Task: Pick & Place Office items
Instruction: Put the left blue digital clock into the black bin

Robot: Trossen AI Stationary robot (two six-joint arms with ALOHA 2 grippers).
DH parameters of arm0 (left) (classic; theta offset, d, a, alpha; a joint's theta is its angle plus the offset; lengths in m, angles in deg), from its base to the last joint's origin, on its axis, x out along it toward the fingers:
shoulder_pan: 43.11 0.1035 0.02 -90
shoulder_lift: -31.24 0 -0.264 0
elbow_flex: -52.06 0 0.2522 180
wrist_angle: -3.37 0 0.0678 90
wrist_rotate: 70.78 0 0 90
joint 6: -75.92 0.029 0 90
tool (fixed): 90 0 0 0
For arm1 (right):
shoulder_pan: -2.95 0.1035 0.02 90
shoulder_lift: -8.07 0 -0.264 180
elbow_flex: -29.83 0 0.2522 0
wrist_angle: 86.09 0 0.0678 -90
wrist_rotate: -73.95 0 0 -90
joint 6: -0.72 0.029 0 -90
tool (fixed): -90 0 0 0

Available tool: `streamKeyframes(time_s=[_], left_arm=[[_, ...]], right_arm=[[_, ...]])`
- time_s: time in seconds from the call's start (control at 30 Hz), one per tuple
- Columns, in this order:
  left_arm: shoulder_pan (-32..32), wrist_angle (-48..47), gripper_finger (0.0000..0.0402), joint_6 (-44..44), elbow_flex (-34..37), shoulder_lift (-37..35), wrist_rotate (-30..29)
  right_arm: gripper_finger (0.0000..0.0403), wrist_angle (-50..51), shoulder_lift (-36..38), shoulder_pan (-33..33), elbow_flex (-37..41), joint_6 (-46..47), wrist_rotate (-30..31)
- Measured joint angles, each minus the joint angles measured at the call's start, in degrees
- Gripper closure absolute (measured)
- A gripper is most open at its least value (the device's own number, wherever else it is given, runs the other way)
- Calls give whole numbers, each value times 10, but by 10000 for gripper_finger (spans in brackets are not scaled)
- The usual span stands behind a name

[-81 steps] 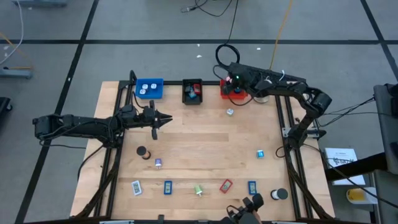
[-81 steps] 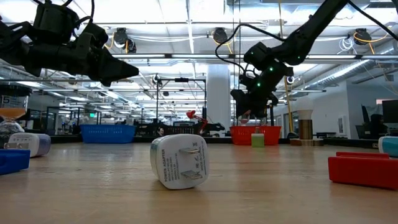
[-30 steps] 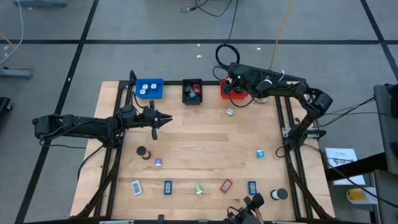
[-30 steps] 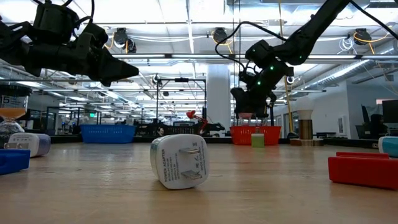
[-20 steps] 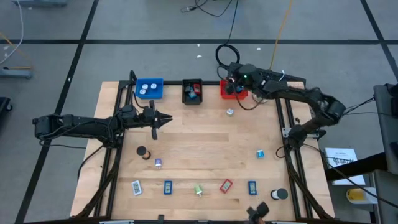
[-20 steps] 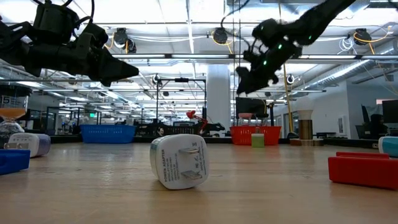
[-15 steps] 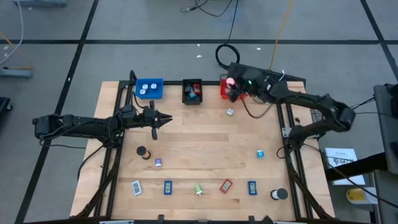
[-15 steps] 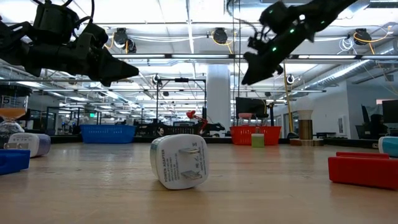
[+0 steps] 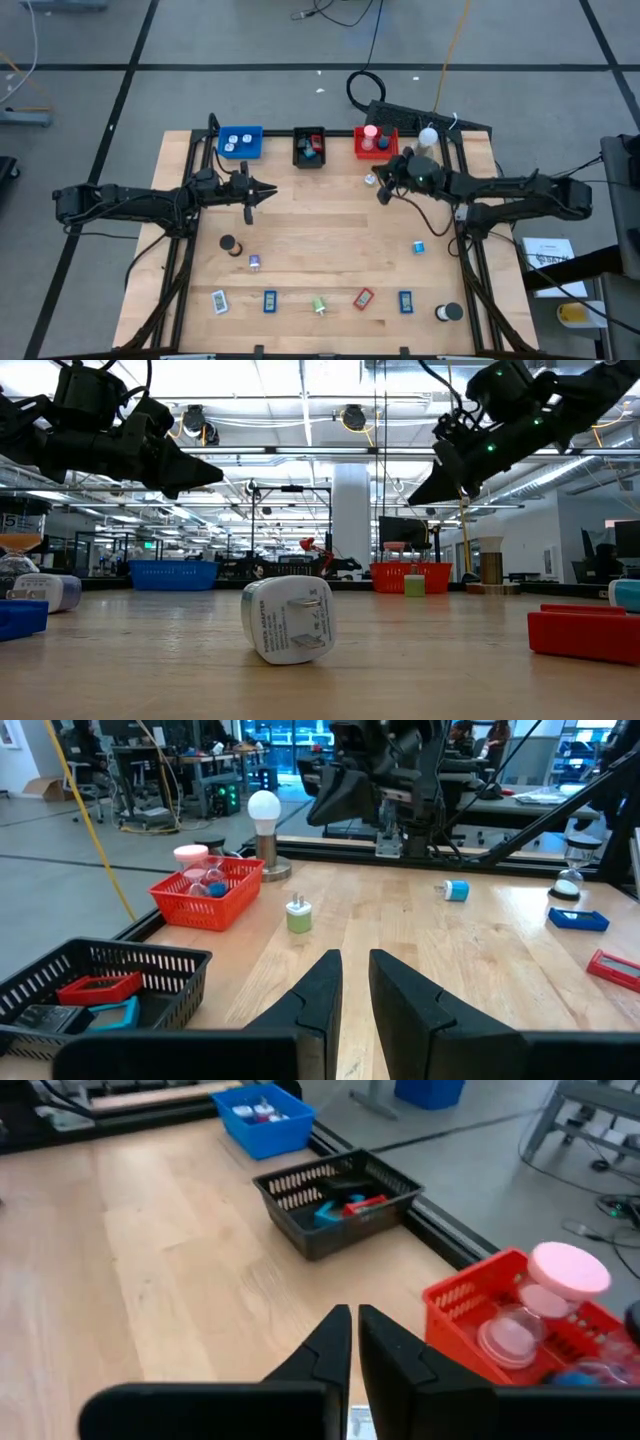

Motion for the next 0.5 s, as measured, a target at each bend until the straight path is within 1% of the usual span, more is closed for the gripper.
streamKeyframes(time_s=[0.1, 0.2, 0.37, 0.5], left_arm=[[0, 3, 339, -2, 0, 0, 0], [0, 7, 339, -6, 0, 0, 0], [0, 14, 339, -85, 0, 0, 0], [0, 45, 339, -86, 0, 0, -4]], right_arm=[[385, -35, 0, 11, 13, -2, 0], [389, -67, 0, 19, 15, -32, 0], [388, -119, 0, 22, 15, -50, 0], [387, -133, 0, 22, 15, -44, -1]])
